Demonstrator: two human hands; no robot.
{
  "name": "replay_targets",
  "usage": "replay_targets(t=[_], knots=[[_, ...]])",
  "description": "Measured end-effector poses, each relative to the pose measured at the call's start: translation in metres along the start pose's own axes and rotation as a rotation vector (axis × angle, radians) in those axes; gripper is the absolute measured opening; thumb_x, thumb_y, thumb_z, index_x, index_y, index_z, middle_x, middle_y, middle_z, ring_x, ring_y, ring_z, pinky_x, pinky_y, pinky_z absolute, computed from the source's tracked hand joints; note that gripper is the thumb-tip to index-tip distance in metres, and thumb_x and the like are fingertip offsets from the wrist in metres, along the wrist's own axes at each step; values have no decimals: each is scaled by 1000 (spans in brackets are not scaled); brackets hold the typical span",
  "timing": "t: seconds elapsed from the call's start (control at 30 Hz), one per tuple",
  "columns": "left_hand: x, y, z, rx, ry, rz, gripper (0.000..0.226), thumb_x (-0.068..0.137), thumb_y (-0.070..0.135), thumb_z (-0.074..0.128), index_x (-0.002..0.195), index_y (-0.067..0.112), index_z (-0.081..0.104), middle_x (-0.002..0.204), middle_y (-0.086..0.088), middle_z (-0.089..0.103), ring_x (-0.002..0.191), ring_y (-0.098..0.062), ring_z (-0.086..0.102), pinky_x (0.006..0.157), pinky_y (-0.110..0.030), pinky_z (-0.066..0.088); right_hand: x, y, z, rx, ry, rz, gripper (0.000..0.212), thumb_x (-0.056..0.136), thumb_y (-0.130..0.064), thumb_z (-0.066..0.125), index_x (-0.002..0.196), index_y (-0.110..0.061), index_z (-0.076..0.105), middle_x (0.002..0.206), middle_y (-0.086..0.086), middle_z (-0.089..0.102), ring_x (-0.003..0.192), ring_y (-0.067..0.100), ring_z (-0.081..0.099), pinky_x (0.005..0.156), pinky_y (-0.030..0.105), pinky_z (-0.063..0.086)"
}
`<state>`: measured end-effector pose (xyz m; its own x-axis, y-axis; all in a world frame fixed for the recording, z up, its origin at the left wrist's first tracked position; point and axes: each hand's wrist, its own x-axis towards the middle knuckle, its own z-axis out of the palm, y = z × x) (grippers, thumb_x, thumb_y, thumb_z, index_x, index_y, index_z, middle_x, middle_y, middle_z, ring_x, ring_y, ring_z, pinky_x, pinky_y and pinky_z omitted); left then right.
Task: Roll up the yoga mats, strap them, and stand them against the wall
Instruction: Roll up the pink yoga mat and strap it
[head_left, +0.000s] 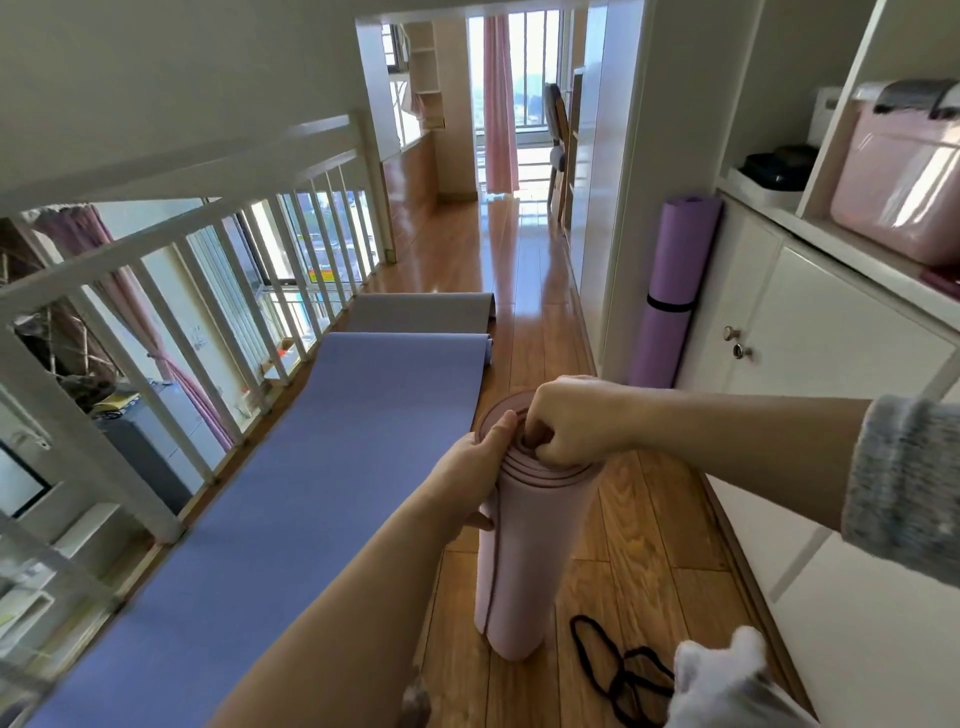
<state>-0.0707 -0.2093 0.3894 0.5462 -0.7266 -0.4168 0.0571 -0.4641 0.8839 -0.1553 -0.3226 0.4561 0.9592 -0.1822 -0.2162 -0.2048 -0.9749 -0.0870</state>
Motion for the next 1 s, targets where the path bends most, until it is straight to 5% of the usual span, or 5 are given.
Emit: replay_targets(t=[0.33,0.47,0.6,0.87,1.0], knots=[[7,8,8,30,-6,-5,66,92,64,38,137,16,41,128,-10,54,116,-30,53,92,-54,51,7,0,-10,-264,-219,-83,16,99,-15,47,103,-13,62,72,-8,46,81,13,50,99,31,44],[11,10,10,26,-30,0,62,92,63,37,135,18,44,125,-8,55,114,-29,54,93,-54,50,4,10,-8,-62,-109,-4,17,88,-16,57,84,-3,67,68,-1,58,66,13,57,72,26,53],[13,9,5,-14,15,10,64,91,64,39,135,18,45,126,-8,55,113,-30,54,91,-55,50,4,14,3,153,26,58,21,91,-20,57,93,-9,75,84,4,71,78,16,66,81,32,56],[21,13,24,-15,80,-10,64,94,61,39,136,13,43,125,-13,56,110,-34,55,84,-58,53,12,4,-5,-234,-228,103,15,98,-10,46,102,-15,60,98,1,57,104,19,53,105,35,33],[22,9,12,-26,101,-6,64,92,63,41,132,13,47,124,-12,56,110,-33,55,83,-55,54,14,12,-1,-52,-112,66,20,99,-16,45,94,-12,63,77,-2,55,76,14,53,74,23,45]])
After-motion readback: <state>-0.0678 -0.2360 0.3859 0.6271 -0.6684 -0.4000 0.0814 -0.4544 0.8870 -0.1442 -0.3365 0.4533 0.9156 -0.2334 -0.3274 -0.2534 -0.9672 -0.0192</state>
